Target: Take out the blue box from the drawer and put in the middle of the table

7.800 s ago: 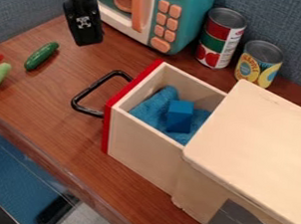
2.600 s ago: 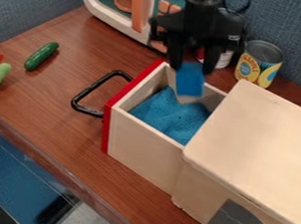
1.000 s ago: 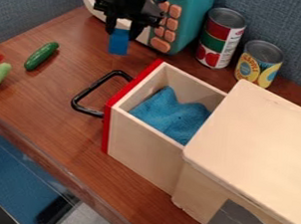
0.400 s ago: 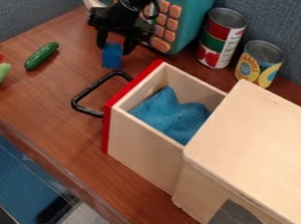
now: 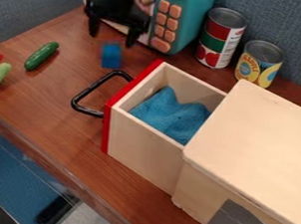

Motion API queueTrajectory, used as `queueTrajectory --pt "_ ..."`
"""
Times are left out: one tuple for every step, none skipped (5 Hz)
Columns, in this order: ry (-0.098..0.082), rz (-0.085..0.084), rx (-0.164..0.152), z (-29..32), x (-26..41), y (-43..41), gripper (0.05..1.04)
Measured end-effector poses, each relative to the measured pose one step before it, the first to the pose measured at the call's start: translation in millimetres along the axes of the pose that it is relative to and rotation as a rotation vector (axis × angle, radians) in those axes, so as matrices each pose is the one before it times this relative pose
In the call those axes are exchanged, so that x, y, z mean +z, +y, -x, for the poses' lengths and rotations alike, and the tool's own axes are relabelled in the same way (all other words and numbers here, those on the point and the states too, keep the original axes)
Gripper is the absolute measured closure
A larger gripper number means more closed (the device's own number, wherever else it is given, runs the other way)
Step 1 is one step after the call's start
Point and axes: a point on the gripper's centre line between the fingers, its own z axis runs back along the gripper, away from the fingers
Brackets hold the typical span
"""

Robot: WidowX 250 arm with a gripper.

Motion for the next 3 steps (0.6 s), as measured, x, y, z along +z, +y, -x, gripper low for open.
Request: queueTrajectory --pt "0.0039 0.0154 -0.0221 -4.77 16.49 17.15 0.083" --pt "0.0655 0.0779 -0.0756 1.86 8.3 21.81 0.083" --pt "0.0819 0.0682 -0.1143 11.73 1.26 8.62 0.083"
